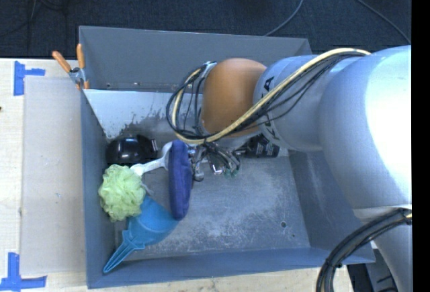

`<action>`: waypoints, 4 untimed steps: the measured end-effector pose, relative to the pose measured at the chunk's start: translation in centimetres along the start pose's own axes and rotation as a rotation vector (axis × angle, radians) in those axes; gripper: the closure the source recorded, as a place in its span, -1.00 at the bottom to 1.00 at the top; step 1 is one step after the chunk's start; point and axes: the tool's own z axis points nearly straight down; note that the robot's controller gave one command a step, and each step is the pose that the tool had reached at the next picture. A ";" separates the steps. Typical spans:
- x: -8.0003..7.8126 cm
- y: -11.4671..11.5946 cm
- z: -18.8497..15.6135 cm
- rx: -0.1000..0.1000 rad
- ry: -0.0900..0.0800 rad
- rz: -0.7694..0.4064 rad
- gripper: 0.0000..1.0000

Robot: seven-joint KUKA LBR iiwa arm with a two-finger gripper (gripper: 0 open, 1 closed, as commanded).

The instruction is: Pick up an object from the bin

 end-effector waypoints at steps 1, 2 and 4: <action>1.2 -0.4 -1.1 0.000 0.001 -0.025 1.00; 1.8 3.4 -11.3 -0.002 -0.007 -0.070 1.00; 4.2 5.8 -22.1 -0.001 -0.013 -0.392 1.00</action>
Offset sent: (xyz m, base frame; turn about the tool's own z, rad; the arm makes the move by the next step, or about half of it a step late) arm -0.0108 -0.0064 0.0108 -0.0258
